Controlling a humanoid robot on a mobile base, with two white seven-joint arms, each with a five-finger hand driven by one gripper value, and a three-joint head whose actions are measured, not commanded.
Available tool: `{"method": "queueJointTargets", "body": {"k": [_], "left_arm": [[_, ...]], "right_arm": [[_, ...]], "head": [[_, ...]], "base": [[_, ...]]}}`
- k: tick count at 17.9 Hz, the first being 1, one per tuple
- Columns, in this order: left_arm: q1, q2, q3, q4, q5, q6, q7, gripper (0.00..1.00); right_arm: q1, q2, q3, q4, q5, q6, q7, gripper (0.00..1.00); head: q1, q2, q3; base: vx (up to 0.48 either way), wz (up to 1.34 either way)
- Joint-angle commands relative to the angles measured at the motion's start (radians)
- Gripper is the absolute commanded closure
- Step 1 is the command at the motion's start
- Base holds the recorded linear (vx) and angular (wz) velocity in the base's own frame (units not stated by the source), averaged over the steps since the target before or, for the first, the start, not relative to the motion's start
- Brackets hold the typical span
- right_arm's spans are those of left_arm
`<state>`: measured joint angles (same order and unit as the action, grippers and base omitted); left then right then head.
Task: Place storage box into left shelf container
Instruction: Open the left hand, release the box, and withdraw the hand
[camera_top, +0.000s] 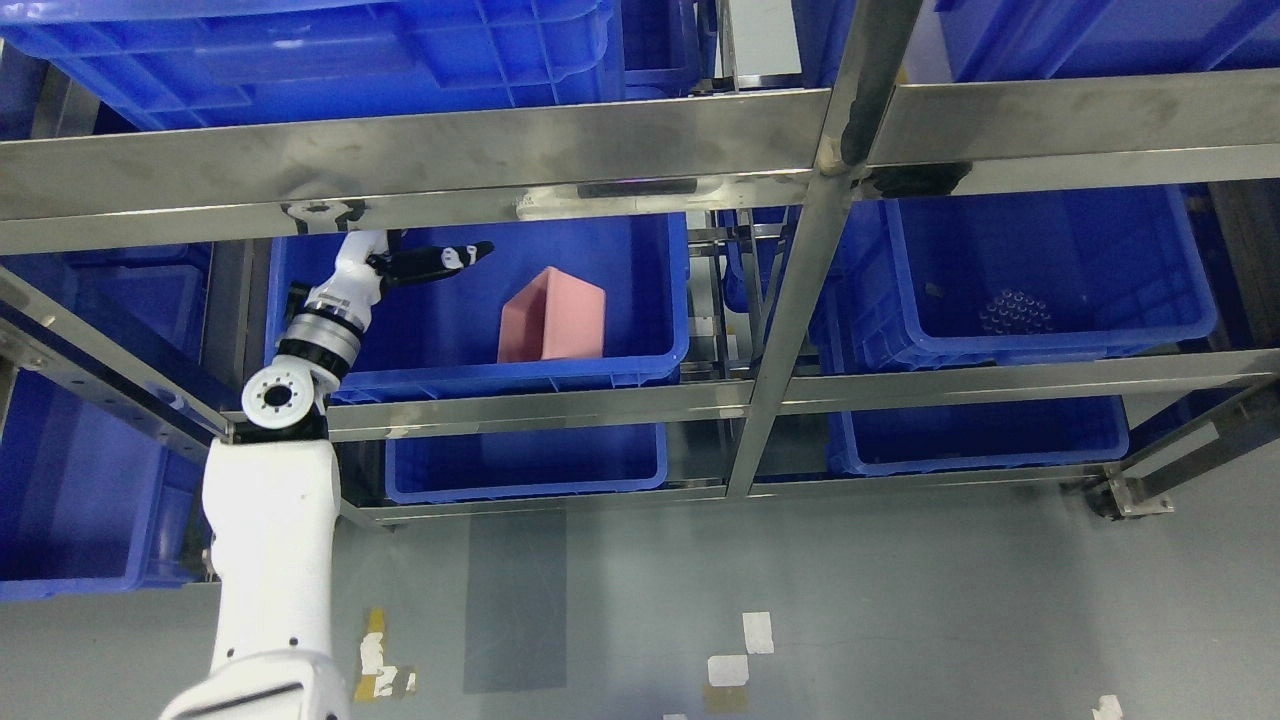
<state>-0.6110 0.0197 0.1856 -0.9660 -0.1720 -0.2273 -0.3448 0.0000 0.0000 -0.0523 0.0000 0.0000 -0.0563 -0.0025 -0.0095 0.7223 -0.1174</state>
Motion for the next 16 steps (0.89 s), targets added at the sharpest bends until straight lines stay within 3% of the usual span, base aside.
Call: {"method": "queueJointTargets", "body": {"k": [1,3,6,16], "left_arm": [[0.264,-0.002,-0.124,-0.577,0.19,0.083,0.131,0.01],[0.338,-0.002,-0.147,-0.663,0.192,0.079,0.135,0.01],[0.385,-0.002,-0.161,-0.682,0.2,-0.016,0.135,0.01],[0.467,-0.002,-0.121,-0.678,0.201,-0.004,0.135,0.01]], "right_arm": [[-0.003,-0.017,0.0,-0.017,-0.021,0.007,-0.001,0.0],[-0.003,-0.017,0.0,-0.017,-0.021,0.007,-0.001,0.0],[-0.005,-0.017,0.0,-0.017,-0.021,0.007,0.001,0.0],[-0.003,-0.017,0.0,-0.017,-0.021,0.007,-0.001,0.0]], "head": [[0.0,0.0,0.0],[0.0,0.0,0.0],[0.0,0.0,0.0],[0.0,0.0,0.0]], "base": [[0.0,0.0],[0.0,0.0],[0.0,0.0],[0.0,0.0]]}}
